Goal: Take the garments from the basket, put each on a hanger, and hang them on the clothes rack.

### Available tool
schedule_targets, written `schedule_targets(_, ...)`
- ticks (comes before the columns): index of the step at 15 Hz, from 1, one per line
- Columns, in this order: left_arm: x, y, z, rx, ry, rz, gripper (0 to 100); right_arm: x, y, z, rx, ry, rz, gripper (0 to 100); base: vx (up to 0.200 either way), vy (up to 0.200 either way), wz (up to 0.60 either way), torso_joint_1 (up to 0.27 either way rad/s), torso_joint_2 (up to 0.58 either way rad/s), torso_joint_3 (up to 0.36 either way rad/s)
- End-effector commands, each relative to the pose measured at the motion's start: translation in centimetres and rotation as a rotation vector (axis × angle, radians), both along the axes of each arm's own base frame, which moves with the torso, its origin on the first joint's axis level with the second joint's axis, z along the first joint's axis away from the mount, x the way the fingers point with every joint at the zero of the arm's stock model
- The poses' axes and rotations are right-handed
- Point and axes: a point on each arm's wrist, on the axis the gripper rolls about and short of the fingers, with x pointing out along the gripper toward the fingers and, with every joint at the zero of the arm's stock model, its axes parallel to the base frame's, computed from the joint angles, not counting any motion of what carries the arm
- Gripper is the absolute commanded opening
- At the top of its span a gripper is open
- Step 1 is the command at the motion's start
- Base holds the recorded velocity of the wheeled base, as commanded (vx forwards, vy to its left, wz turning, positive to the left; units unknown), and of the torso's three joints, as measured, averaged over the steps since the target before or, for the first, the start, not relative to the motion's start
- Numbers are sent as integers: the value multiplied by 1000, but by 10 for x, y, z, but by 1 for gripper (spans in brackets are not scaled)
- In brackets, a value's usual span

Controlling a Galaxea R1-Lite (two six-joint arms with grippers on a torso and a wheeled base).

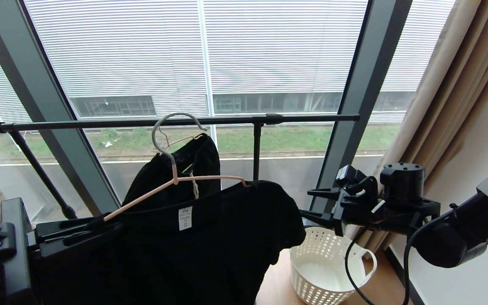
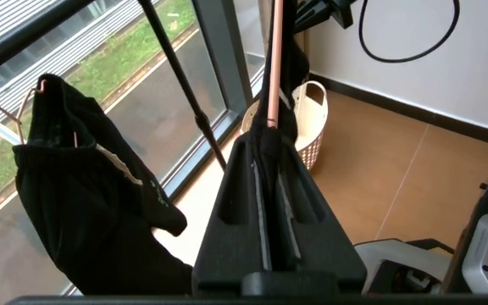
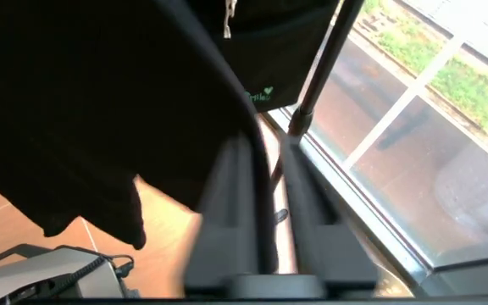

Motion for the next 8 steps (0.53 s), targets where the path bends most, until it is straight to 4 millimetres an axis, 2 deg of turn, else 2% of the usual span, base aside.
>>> schedule_targets(1, 7, 3, 0, 7, 15, 58, 0, -8, 6, 24, 8, -52, -57, 100, 0, 0, 0, 0, 0, 0)
schedule_targets(4, 29, 1, -1, 20, 74, 181, 0, -12, 36, 51, 122, 4, -202, 100, 0, 0, 0, 0, 0, 0)
schedule_targets(5, 29, 1, -1, 20, 74, 181, 0, -12, 37, 52, 125, 4, -208, 100, 0, 0, 0, 0, 0, 0)
schedule_targets(6, 48, -3, -3, 20, 132, 263, 0, -11, 43, 75, 173, 45, -297, 100, 0, 0, 0, 0, 0, 0)
schedule_targets(8, 66, -9, -4, -9, 196, 309, 0, -12, 43, 95, 191, 100, -348, 100, 0, 0, 0, 0, 0, 0)
